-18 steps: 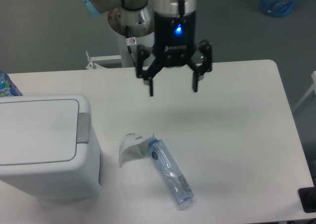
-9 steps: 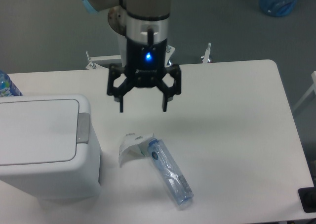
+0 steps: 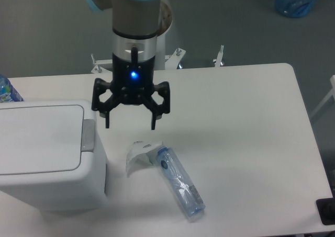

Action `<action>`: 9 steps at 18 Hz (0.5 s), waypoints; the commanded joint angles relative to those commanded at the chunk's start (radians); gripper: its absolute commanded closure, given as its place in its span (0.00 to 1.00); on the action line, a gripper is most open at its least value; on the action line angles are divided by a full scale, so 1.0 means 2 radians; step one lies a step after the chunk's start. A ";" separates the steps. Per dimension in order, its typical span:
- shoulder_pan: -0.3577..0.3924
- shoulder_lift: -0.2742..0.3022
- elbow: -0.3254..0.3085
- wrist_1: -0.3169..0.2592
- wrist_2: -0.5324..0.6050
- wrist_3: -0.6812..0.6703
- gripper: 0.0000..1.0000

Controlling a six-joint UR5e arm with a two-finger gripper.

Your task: Open the trash can

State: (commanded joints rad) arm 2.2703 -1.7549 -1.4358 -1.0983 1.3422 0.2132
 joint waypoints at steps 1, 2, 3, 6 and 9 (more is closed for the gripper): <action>-0.003 0.000 -0.002 0.000 0.000 0.000 0.00; -0.007 0.000 -0.005 0.001 0.000 0.001 0.00; -0.007 0.000 -0.008 0.001 0.000 0.001 0.00; -0.008 0.000 -0.010 0.001 0.000 0.000 0.00; -0.010 0.000 -0.012 0.001 0.000 -0.008 0.00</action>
State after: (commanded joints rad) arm 2.2503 -1.7549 -1.4588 -1.0968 1.3422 0.1965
